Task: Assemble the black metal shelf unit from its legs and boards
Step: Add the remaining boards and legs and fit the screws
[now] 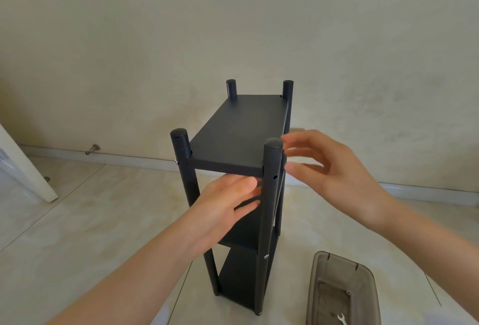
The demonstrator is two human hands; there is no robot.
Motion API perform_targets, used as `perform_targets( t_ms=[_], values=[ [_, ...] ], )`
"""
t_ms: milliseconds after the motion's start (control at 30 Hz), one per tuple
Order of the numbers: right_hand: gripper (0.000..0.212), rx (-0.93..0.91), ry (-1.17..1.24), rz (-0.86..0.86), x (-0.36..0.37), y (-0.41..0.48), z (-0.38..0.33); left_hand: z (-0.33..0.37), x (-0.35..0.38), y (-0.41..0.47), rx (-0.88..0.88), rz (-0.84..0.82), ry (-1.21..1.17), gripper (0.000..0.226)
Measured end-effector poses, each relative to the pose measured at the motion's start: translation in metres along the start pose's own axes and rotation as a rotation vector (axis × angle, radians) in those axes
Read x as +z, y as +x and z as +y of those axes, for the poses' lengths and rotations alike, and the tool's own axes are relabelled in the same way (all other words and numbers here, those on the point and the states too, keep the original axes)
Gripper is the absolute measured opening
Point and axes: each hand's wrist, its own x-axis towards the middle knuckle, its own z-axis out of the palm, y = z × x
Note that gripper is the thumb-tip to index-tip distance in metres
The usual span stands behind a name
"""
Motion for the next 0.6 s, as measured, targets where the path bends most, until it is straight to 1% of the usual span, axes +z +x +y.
perform_targets(
  t_ms=[33,100,133,233,367,467,500,600],
  values=[
    [0.032,-0.010,-0.008,-0.019,0.000,0.003,-0.005,-0.001,0.004,0.004,0.013,0.005,-0.006,0.045],
    [0.034,-0.042,-0.036,-0.051,0.000,0.009,-0.011,-0.001,0.013,0.009,0.036,-0.003,0.037,0.013],
    [0.034,-0.058,-0.049,-0.063,0.000,0.011,-0.012,-0.001,0.017,0.010,0.048,-0.024,0.037,0.007],
    [0.030,-0.066,-0.068,-0.092,0.000,0.016,-0.011,-0.002,0.019,0.012,0.099,-0.061,-0.043,0.021],
    [0.026,-0.089,-0.125,-0.124,0.001,0.020,-0.011,0.000,0.019,0.014,0.140,-0.061,-0.146,0.027],
    [0.020,-0.109,-0.233,-0.144,0.000,0.022,-0.014,0.002,0.020,0.013,0.130,-0.026,-0.194,0.049],
    [0.020,-0.118,-0.287,-0.150,-0.001,0.021,-0.016,0.002,0.019,0.012,0.140,-0.020,-0.192,0.052],
    [0.026,-0.155,-0.423,-0.169,-0.001,0.019,-0.020,0.002,0.018,0.011,0.183,-0.042,-0.187,0.042]
  ],
)
